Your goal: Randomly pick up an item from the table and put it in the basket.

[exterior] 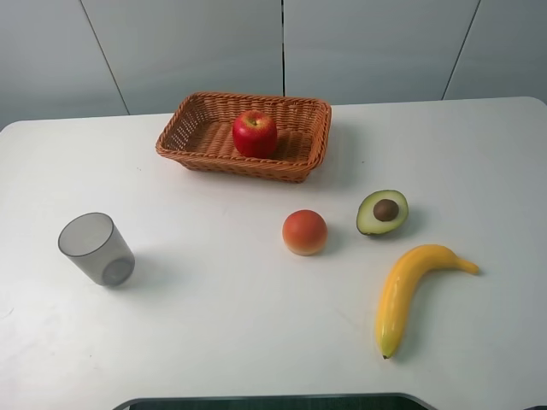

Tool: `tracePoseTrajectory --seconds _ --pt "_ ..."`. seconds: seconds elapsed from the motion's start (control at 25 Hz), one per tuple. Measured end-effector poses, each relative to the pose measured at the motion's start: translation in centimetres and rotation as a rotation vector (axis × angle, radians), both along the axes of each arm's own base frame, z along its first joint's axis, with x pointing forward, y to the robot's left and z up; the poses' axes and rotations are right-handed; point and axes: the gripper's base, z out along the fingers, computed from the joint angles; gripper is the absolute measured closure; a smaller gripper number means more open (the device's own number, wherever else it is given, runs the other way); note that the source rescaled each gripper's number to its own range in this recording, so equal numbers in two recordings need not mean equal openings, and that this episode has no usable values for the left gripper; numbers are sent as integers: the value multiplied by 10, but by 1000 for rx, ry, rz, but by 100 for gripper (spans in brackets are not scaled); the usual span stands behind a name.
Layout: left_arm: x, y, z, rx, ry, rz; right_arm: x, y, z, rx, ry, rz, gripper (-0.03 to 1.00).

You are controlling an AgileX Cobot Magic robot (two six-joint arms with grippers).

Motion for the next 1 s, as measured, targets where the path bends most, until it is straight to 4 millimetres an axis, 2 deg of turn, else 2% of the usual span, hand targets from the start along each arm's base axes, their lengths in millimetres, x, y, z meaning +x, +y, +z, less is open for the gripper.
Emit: tracePoseTrajectory --seconds 0.52,1.0 --pt "0 0 0 0 0 0 0 0 0 -10 0 -2 -3" --pt "0 0 0 0 0 0 1 1 -1 -26 -2 -139 -3"
